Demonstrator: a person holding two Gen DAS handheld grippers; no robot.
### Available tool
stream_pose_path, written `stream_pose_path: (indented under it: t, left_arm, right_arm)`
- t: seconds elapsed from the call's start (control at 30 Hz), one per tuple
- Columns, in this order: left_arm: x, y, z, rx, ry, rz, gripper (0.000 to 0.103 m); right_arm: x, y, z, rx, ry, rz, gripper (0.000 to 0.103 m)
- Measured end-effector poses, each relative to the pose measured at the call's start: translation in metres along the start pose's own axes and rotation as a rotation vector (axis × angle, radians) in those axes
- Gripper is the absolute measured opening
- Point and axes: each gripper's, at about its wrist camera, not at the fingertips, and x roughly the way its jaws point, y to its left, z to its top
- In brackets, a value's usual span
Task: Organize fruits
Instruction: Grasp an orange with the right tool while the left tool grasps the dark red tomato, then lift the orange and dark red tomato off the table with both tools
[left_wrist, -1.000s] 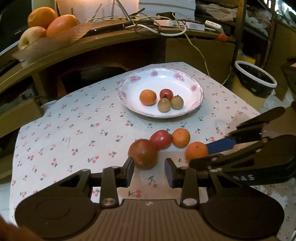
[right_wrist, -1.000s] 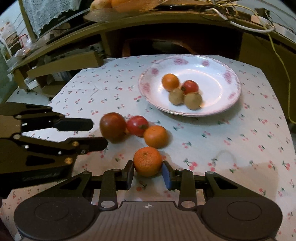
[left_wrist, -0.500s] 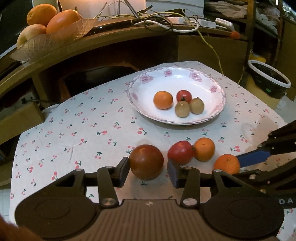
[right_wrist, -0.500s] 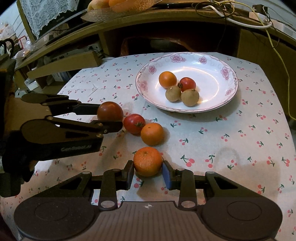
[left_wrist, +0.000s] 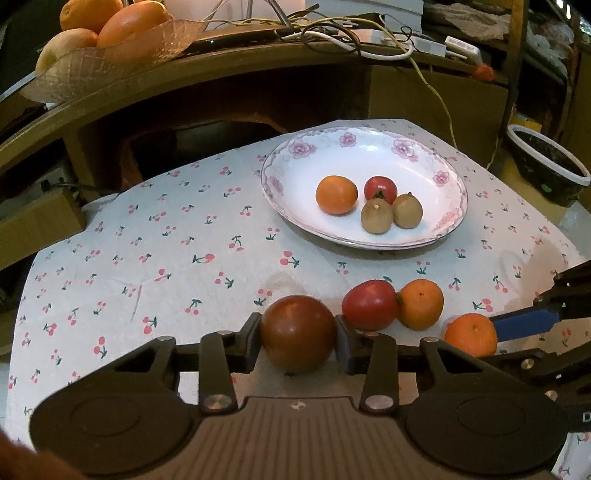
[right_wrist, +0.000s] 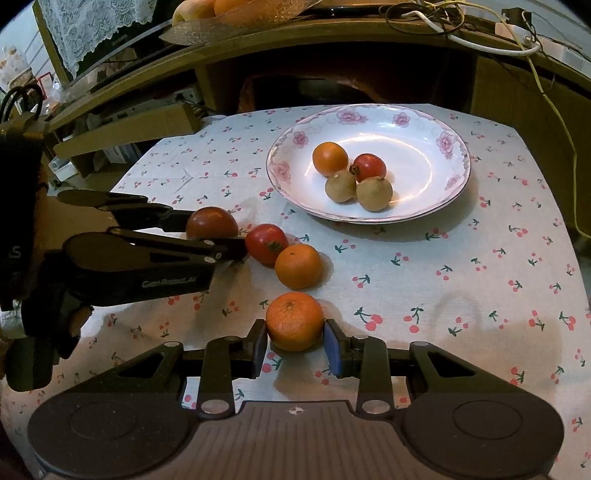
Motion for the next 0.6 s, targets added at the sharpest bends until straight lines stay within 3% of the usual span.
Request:
stream_pose_path:
  t: [0.6]
  left_arm:
    - [-0.061, -0.027, -0.030, 0.035, 0.015, -0.082, 0.045]
  right_arm:
    - [-0.016, 0.014, -0.022, -0.065, 0.018, -0.029, 0.033]
